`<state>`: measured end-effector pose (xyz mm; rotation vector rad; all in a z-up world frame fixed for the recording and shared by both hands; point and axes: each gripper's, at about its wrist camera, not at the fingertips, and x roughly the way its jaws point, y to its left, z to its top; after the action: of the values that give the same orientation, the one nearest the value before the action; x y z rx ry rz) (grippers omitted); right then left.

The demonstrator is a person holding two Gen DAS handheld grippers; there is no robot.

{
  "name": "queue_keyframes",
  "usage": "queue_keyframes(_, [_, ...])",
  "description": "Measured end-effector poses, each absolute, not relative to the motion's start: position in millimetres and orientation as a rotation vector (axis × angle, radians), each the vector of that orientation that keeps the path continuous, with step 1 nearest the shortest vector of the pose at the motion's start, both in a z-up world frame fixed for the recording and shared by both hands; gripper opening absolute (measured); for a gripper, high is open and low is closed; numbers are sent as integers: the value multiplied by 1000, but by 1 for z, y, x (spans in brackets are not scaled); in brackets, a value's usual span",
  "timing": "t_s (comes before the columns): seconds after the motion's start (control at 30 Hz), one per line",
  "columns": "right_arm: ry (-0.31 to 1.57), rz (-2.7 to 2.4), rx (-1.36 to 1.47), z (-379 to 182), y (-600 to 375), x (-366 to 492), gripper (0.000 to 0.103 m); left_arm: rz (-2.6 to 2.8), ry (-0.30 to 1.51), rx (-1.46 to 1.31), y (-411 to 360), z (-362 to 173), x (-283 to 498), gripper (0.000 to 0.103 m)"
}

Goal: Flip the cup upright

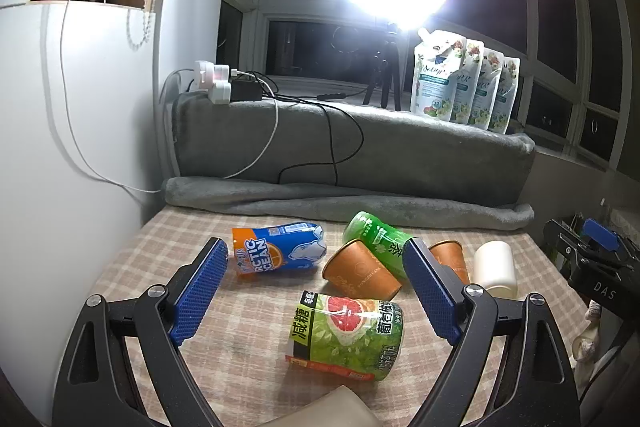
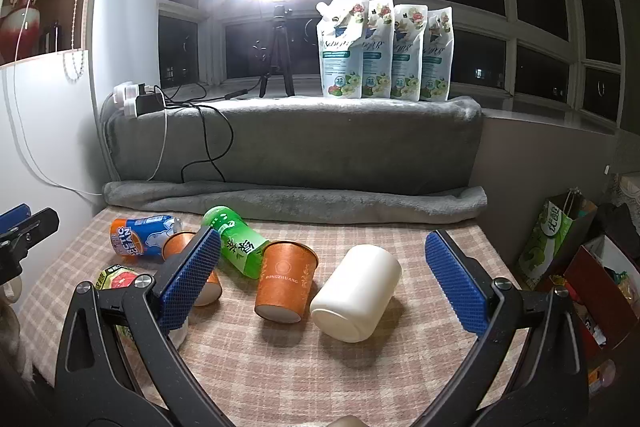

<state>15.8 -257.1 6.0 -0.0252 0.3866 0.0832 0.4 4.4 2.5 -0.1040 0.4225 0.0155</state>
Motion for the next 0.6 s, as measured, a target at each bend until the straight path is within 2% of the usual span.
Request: queue_keyframes(0.6, [386,82,-29,4,-256,18,103,14,420,-107,8,3,-2,89])
